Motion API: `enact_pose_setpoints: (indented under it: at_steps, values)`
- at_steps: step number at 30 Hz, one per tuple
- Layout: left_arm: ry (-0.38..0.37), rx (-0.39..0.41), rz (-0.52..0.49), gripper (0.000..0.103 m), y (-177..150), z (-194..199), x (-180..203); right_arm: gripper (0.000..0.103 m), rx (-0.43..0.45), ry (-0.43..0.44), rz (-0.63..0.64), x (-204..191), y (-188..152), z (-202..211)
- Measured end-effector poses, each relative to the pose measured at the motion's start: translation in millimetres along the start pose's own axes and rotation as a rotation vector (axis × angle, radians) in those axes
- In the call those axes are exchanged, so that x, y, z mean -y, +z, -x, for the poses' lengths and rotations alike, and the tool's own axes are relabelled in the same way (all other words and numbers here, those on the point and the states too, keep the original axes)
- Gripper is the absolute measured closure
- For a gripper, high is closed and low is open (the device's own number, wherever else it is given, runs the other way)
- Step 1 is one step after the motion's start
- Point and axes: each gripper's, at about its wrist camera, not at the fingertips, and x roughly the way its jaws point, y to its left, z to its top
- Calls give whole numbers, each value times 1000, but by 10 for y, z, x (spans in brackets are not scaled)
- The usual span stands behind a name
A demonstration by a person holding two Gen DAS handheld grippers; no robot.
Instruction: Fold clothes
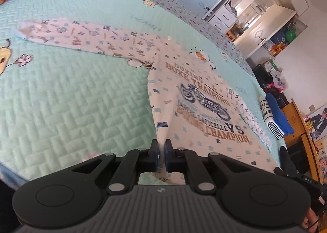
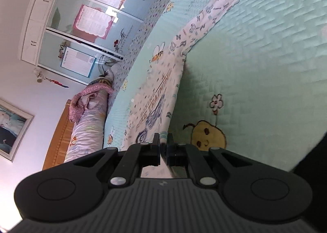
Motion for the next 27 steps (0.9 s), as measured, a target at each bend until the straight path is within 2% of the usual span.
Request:
enact_pose_setpoints:
  at_steps: [2,4,7,9,10,11,13,14,18,23,27]
  values:
    - [27,-46,17,98,-79,-101,-129,98,-14,-24,-8,106,-23,15]
    - [56,-98,28,97,-172,-259,-256,98,-48,-83,-35,322,-76,-66]
    - [67,-108,63,96,-234,-316,-318,97,-67,-158,-68,582,-168,-153]
    - [76,-92,54,90,-202,-257,-274,92,-80,-136,-122,667,-178,-130]
    - [88,-78,36,85,-175,-216,-246,85,-61,-131,-127,676,-140,-82]
    - [101,-59,20,81,-139,-164,-221,73,-43,-125,-132,684,-102,-33]
    - [126,-21,11,76,-71,-58,-194,66,10,-125,-127,693,-1,78]
    - [137,0,11,73,-44,-10,-176,66,38,-128,-122,697,56,133]
    - [141,59,-5,72,35,87,-44,63,96,-135,-153,831,206,232]
    - [98,14,-126,71,-30,-104,291,56,154,-144,-221,1051,342,244]
    - [103,-42,-231,69,-144,-387,542,55,121,-77,-260,1114,295,170]
